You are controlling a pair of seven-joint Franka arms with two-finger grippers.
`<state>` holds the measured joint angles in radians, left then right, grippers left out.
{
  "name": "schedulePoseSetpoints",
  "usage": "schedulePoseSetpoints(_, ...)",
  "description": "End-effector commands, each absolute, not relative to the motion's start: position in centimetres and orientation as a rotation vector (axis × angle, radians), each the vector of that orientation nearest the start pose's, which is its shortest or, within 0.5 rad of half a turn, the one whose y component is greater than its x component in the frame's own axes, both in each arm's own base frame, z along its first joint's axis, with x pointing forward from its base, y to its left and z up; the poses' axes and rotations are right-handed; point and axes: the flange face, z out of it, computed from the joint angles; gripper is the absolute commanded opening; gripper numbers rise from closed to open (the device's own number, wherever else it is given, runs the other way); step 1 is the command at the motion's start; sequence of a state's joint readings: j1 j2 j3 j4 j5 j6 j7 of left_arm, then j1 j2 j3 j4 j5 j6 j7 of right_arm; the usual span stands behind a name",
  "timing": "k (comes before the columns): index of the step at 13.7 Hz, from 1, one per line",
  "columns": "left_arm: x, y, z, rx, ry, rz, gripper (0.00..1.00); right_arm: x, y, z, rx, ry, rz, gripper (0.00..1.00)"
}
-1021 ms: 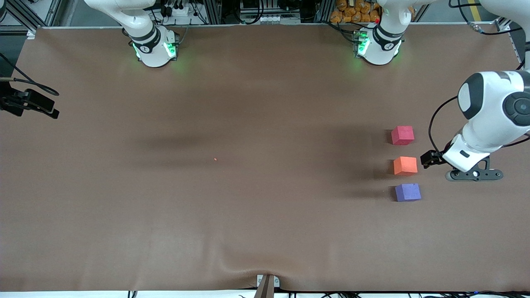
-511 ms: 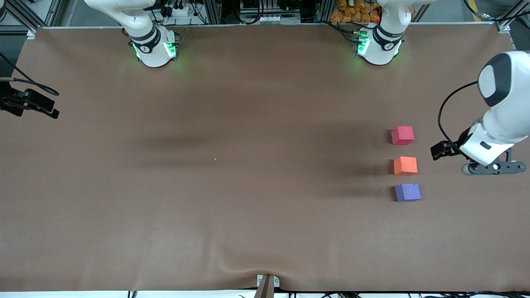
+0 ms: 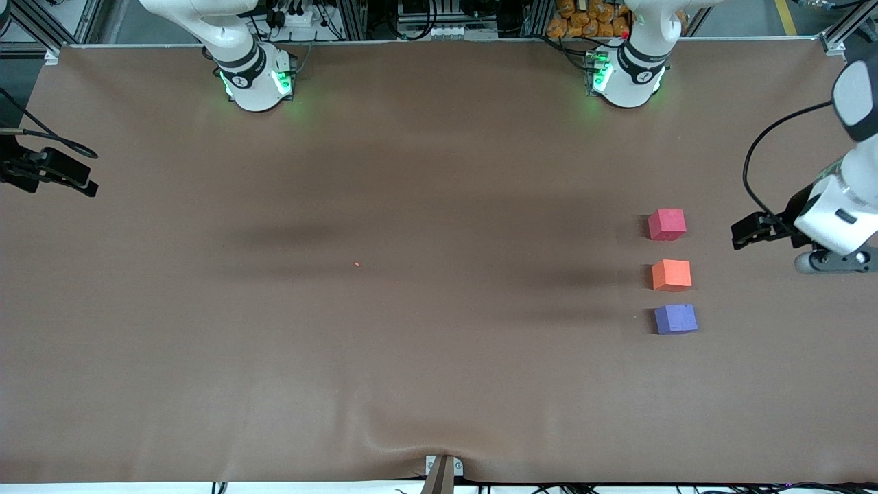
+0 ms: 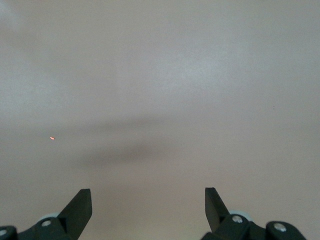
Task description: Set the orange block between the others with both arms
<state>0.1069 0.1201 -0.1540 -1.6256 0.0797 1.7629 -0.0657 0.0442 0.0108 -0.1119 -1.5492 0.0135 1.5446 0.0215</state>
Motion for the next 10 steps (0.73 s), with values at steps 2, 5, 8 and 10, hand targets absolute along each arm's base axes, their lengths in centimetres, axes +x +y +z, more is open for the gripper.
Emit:
schedulePoseSetpoints(2,57.6,-2.7,58.5,-3.100,-0.003,-0.050,1.00,55.6,-3.6,63.0,-3.129,0.156,0.028,1.00)
schedulePoseSetpoints(5,56.6,-2.9,59.6,-3.137,-0.013,-0.046,1.00,55.6,-3.6,63.0,-3.129,0.156,0.028,1.00)
schedulePoseSetpoints(8,56.1,-3.5,60.0,-3.137,-0.004,-0.029,1.00,55.6,-3.5,63.0,-3.129,0.153,0.028,1.00)
schedulePoseSetpoints(10,55.8,-3.9,60.3,-3.136,-0.004,-0.018,1.00,55.6,-3.5,62.9,-3.129,0.153,0.031,1.00)
